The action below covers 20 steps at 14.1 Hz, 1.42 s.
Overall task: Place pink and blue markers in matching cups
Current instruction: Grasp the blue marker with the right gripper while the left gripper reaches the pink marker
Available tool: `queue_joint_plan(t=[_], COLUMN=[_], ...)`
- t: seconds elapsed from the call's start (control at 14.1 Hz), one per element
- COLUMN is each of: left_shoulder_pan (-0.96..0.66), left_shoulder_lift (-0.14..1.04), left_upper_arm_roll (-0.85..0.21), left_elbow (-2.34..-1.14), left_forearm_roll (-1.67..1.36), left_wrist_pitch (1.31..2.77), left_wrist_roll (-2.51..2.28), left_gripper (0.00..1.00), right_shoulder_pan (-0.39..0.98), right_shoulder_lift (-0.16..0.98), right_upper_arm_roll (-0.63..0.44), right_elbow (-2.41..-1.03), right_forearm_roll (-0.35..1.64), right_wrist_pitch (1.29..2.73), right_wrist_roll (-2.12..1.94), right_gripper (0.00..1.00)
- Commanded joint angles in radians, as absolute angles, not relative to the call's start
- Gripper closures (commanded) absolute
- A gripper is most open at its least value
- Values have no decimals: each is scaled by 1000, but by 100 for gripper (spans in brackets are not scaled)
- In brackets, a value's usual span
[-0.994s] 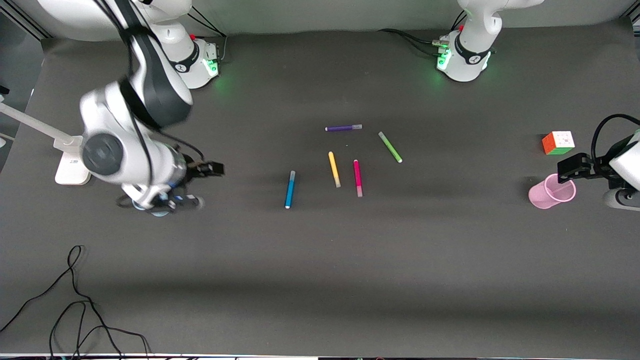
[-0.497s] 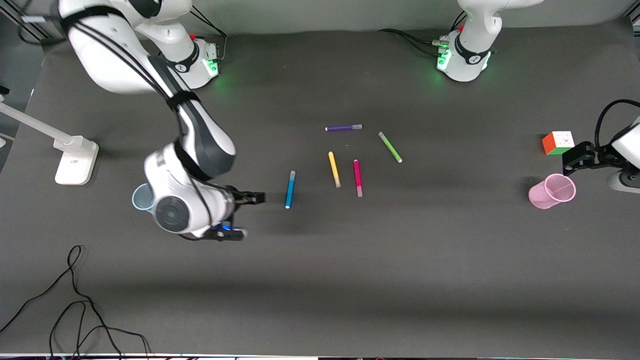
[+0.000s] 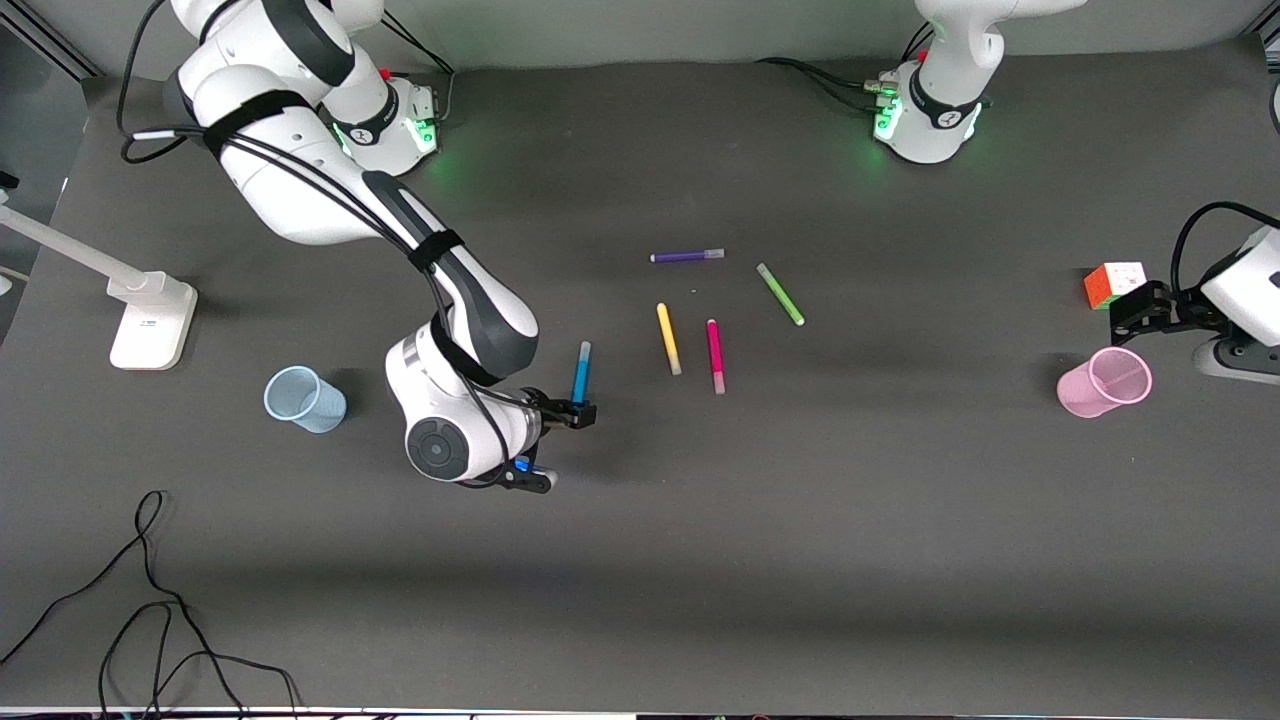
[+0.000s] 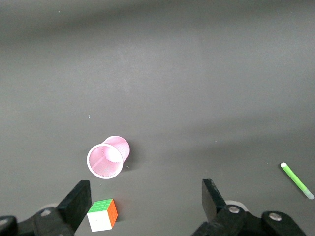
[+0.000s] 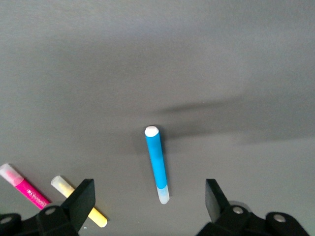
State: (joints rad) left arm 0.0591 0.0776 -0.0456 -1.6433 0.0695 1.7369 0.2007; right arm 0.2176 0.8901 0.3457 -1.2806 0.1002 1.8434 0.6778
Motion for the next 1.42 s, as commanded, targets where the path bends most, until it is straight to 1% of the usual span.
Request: queue_joint_plan(t=[0.0, 0.14, 0.21, 0.57, 0.64, 0.71, 0.85, 1.06, 1.14, 1.28, 1.35], left_shoulder_pan=[69, 72, 71, 69, 69, 72, 55, -56, -108, -214, -253], left_shoulder_lift=[49, 52, 51, 57, 55, 52, 45, 46, 55, 93, 122], left_upper_arm_roll=[-41, -44, -46, -46, -46, -46, -57, -92, -95, -95, -95], left_elbow=[-1674, -1674, -1674, -1672, -1674, -1675, -1680, -1683, -1683, -1683, -1683], left_forearm_roll=[58, 58, 58, 64, 63, 58, 51, 35, 35, 35, 34], left_wrist_pitch=[1750, 1752, 1750, 1756, 1755, 1749, 1730, 1727, 1735, 1758, 1773], left_wrist_roll=[222, 222, 221, 282, 269, 241, 221, -1, -82, -245, -282], left_gripper=[0, 0, 0, 0, 0, 0, 1, 3, 4, 4, 6], right_shoulder_pan=[251, 252, 252, 253, 253, 253, 255, 253, 253, 253, 252], right_shoulder_lift=[925, 939, 942, 959, 963, 968, 973, 980, 980, 980, 979], right_upper_arm_roll=[350, 350, 350, 347, 345, 345, 342, 342, 342, 341, 341], right_elbow=[-1246, -1268, -1281, -1290, -1290, -1290, -1290, -1304, -1304, -1304, -1302], right_forearm_roll=[100, 101, 101, 100, 100, 98, 98, 98, 98, 98, 98], right_wrist_pitch=[1838, 1880, 1902, 1917, 1921, 1922, 1925, 1960, 1960, 1960, 1959], right_wrist_roll=[748, 759, 761, 772, 772, 776, 776, 776, 776, 776, 776], right_gripper=[2, 3, 6, 24, 29, 37, 49, 66, 74, 100, 100])
